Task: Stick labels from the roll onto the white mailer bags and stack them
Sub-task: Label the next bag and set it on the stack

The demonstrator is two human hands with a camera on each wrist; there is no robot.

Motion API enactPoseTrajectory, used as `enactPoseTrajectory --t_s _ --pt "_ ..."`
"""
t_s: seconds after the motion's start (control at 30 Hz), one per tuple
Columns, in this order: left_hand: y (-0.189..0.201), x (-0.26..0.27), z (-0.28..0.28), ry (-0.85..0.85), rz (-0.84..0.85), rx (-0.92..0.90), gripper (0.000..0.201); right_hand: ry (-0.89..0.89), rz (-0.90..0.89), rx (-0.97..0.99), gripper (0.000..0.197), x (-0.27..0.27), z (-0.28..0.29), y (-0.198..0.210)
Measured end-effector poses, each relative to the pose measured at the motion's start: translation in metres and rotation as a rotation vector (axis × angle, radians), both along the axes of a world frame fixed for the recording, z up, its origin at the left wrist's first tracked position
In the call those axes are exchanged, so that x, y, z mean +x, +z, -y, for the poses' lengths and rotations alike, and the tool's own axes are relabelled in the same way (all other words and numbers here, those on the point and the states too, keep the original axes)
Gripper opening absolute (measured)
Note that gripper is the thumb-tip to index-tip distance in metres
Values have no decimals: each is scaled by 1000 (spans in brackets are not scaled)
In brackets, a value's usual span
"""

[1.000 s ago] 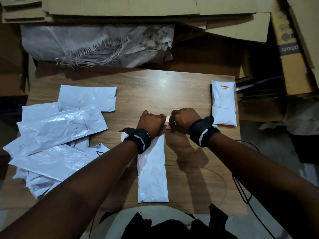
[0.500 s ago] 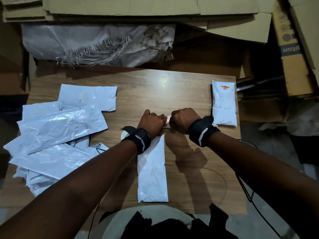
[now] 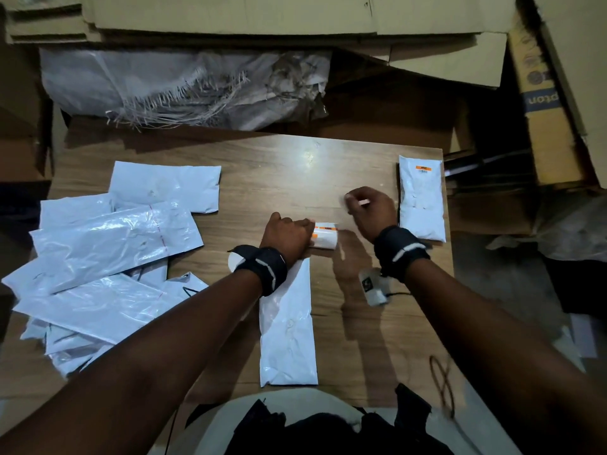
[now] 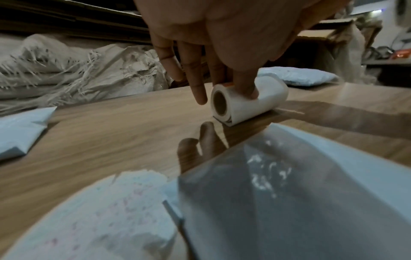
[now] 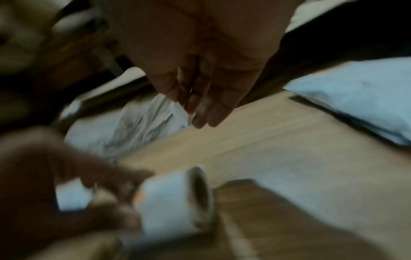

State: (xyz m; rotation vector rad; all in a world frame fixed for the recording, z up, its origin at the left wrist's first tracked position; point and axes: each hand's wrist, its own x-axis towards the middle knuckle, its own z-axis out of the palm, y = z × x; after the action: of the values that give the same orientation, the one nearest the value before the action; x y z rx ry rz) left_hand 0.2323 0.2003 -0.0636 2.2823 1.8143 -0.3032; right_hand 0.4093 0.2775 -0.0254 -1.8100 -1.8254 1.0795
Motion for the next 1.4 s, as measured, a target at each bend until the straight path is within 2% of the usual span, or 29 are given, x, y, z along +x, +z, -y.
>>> enactPoseTrajectory --t_s 0.07,0.17,0.23,0.27,0.3,0.33,0.37,0.4,0.43,0.5,0.57,0.67,0.73,0.83,0.87,0.93,1.0,1.13,1.27,1.4 --pt "6 0 1 67 100 13 54 -230 -263 1 17 4 13 10" --pt "24 -2 7 222 343 34 67 -306 -447 26 19 0 42 25" --pt "44 -2 16 384 624 85 46 -288 -524 57 19 -3 58 27" --pt "55 -3 21 486 833 71 31 -276 -532 79 21 -4 65 27" --pt "67 -4 25 607 1083 -30 26 -269 -530 95 22 -4 71 24" --pt "80 -6 31 720 1295 -192 32 -258 -529 113 23 -3 76 21" --pt "91 -9 37 785 1406 -363 39 -231 -536 137 24 -3 80 18" --pt "98 -13 43 799 1442 -501 44 -188 -543 163 24 -2 85 17" --pt "101 -18 50 780 1436 -589 44 -140 -543 197 25 -3 89 16" --pt "100 -26 62 719 1415 -650 31 -58 -527 274 33 -3 96 16" --pt "97 -31 70 721 1421 -640 18 -7 -508 303 43 -1 99 15" --pt "90 -35 81 780 1415 -535 14 38 -444 295 50 4 103 7" --pt "82 -38 87 833 1380 -435 14 33 -371 211 41 8 105 -1" --pt "62 -43 101 887 1283 -309 17 22 -291 -92 13 9 116 -12" --pt "54 -44 107 893 1257 -308 17 23 -302 -209 10 7 122 -13" --pt "36 -42 120 922 1241 -340 14 -52 -397 -445 15 -1 138 -17" --pt "21 -39 131 986 1229 -352 15 -145 -480 -595 20 -13 152 -18" --pt "6 -30 143 1087 1243 -364 15 -188 -479 -659 17 -29 164 -25" --pt "-1 -25 146 1164 1351 -360 17 -244 -462 -633 6 -40 166 -32" --pt "-6 -24 144 1236 1407 -346 17 -280 -471 -648 11 -44 165 -36"
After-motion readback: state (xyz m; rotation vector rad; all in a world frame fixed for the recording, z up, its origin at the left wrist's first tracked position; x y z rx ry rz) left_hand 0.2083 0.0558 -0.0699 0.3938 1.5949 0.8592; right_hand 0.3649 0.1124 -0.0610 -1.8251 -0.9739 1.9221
